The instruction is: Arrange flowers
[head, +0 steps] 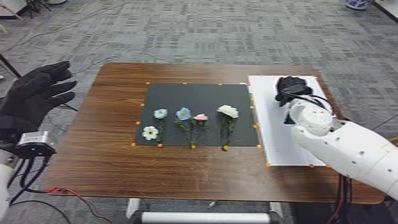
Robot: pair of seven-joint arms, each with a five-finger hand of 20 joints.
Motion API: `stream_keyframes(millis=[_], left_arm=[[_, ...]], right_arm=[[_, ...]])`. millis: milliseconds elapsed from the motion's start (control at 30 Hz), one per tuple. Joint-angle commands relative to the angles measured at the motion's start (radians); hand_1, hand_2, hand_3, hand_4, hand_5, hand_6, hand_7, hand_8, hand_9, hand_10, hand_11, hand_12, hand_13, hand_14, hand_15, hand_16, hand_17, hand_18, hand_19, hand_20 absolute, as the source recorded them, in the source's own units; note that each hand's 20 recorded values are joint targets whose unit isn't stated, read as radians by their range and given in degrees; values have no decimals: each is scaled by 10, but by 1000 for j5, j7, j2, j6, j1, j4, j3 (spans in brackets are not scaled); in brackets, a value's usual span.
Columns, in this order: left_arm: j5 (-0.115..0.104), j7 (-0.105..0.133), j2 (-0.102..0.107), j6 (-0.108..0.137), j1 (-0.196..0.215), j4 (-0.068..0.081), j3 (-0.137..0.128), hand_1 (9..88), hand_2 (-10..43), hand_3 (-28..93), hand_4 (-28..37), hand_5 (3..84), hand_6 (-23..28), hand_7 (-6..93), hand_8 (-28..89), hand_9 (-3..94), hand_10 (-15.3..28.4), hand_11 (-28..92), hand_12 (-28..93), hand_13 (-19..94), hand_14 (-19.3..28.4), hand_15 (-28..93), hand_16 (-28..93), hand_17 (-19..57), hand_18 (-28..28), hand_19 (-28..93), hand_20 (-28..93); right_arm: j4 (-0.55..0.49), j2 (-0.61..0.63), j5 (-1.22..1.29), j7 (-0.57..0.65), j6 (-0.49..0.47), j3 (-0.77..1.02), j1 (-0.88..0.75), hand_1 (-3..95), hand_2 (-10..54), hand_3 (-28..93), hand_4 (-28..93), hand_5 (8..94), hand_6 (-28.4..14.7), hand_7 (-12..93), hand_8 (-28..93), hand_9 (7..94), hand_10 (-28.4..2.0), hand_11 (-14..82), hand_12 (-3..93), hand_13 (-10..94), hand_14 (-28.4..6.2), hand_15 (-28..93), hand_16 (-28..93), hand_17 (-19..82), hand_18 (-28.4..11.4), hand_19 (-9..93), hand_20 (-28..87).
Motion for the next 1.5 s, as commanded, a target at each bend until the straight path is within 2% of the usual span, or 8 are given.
stream_keyframes(millis=[33,200,367,567,1300,1367,1433,1500], left_arm=[[0,-3,-7,-2,0,-2,0,230,-37,691,-283,239,24,271,-121,171,111,298,142,95,139,466,-67,-103,201,395,121],[0,-4,-7,-1,0,-3,-3,230,-37,692,-283,239,24,271,-122,171,112,298,142,95,140,466,-67,-103,201,395,121],[1,-2,-4,-1,-5,-2,-4,230,-38,693,-283,239,24,271,-122,171,112,299,142,95,140,466,-66,-103,201,395,122],[0,-3,-5,-5,-7,-2,-4,229,-38,693,-283,239,24,271,-121,171,112,299,143,95,139,466,-66,-103,201,395,122],[1,-7,-6,-6,-5,0,-5,230,-38,693,-283,240,25,269,-121,171,112,299,142,95,140,467,-66,-103,201,395,122],[0,-7,-6,-7,-5,0,-5,230,-37,692,-283,240,24,269,-121,171,112,298,142,95,140,467,-67,-103,200,395,121],[0,-8,-5,-5,-5,0,-5,229,-38,694,-283,240,25,269,-121,171,112,298,142,95,140,467,-67,-103,200,395,121],[0,-5,-5,-8,-5,0,-5,229,-38,693,-283,240,25,270,-120,171,111,298,142,95,140,467,-67,-103,201,395,121]], right_arm=[[-209,70,31,-117,-33,115,-126,530,-95,827,-283,706,26,512,-37,850,-41,231,468,713,-30,746,385,396,-193,896,537],[-344,100,-6,-182,-71,214,-259,528,-95,832,-283,715,27,508,-34,859,-42,224,470,717,-32,739,394,398,-194,898,537],[-411,101,-37,-209,-136,285,-354,528,-95,832,-283,716,28,505,-32,859,-42,221,476,717,-34,739,397,398,-194,898,538],[-420,88,-56,-238,-159,269,-385,525,-95,832,-283,714,31,507,-29,861,-42,214,473,718,-37,741,396,397,-195,899,540],[-463,71,-46,-254,-82,268,-409,503,-95,817,-283,697,37,494,6,862,-34,186,459,719,-44,767,345,398,-194,902,539],[-460,74,-38,-241,-46,256,-401,445,-95,797,-283,670,33,467,-11,841,-36,158,434,701,-51,770,337,384,-196,897,545],[-453,75,-60,-233,-47,257,-394,392,-95,800,-283,646,26,406,-25,785,-50,206,335,692,-56,771,334,376,-199,892,552],[-455,82,-5,-255,-69,285,-404,365,-95,819,-283,630,27,368,-33,761,-56,227,294,687,-59,771,335,374,-199,891,553]])
